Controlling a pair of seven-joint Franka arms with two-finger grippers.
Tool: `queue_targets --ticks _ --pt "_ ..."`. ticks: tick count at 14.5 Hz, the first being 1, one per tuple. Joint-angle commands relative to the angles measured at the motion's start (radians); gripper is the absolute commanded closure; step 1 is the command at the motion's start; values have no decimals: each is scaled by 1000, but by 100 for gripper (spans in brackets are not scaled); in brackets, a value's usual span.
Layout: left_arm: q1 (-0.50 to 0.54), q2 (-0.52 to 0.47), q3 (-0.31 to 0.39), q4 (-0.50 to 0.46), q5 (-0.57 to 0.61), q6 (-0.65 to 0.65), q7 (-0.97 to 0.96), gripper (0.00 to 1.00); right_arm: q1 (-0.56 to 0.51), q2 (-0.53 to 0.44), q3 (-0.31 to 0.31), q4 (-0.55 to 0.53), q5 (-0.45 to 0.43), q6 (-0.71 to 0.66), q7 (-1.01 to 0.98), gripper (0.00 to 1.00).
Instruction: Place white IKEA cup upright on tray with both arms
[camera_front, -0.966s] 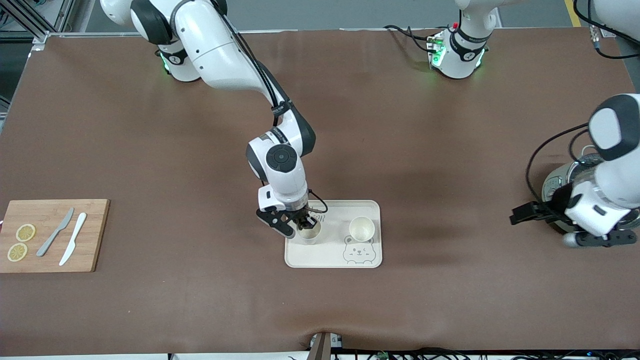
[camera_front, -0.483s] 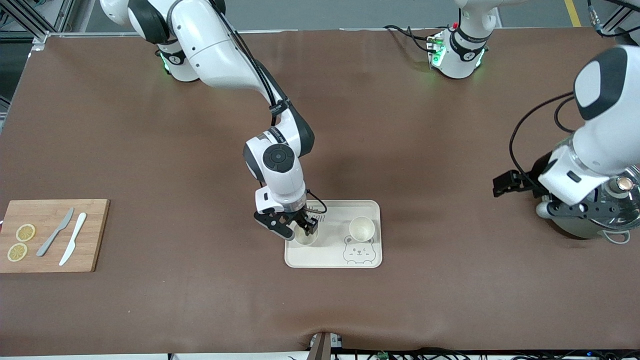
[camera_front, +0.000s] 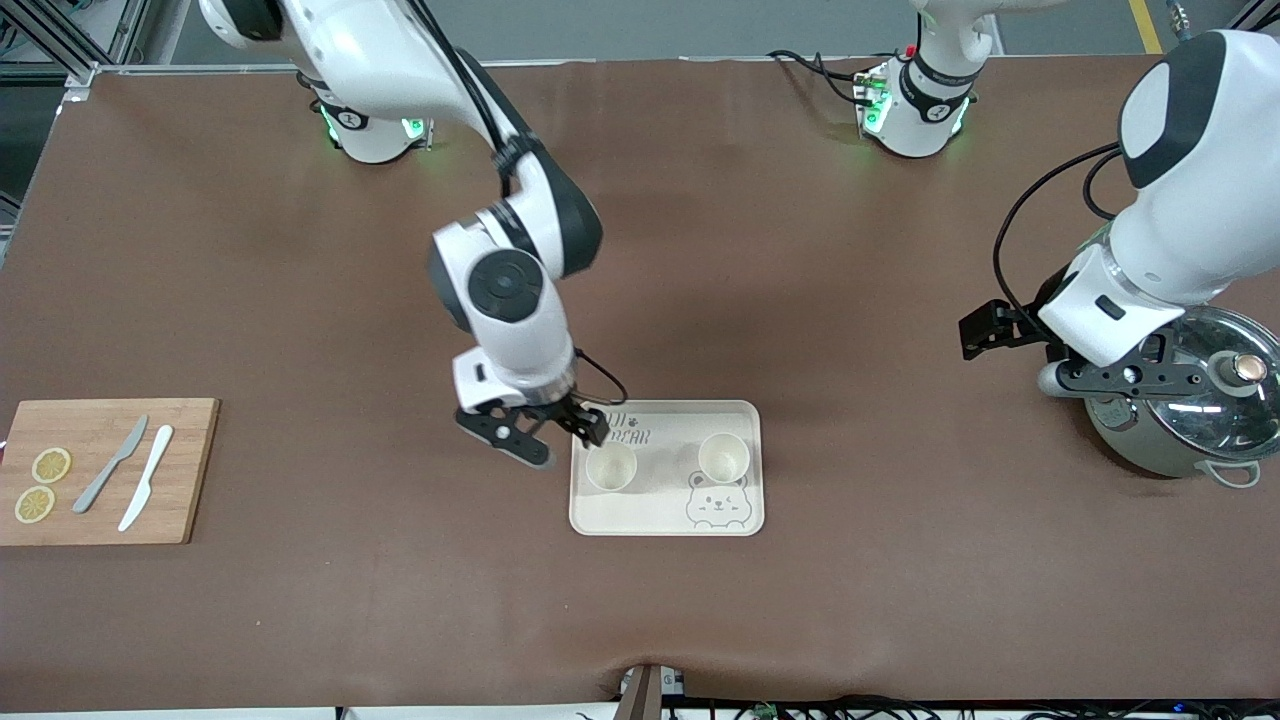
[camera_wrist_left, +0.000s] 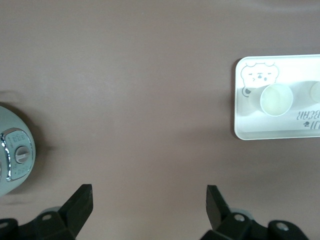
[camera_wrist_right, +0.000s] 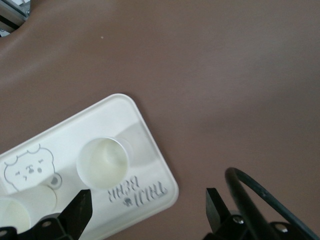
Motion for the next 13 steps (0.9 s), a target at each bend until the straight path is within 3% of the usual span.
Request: queue_targets --ticks 1,5,8,11,13 --pt "-37 -15 51 -10 7 -9 49 0 -57 -197 16 -48 8 -219 -124 0" --pt "-31 -15 59 -14 13 -11 161 0 -175 -430 10 -99 -3 -525 -352 0" --pt "-31 -21 59 -16 18 -20 174 0 -300 -602 2 -278 -24 -521 -553 0" --pt "-33 -32 61 -11 18 -20 122 0 -388 -629 2 -323 -121 -526 -708 0" --pt "-37 -31 61 -10 21 -20 120 0 -478 -661 2 -379 -140 -486 -841 0"
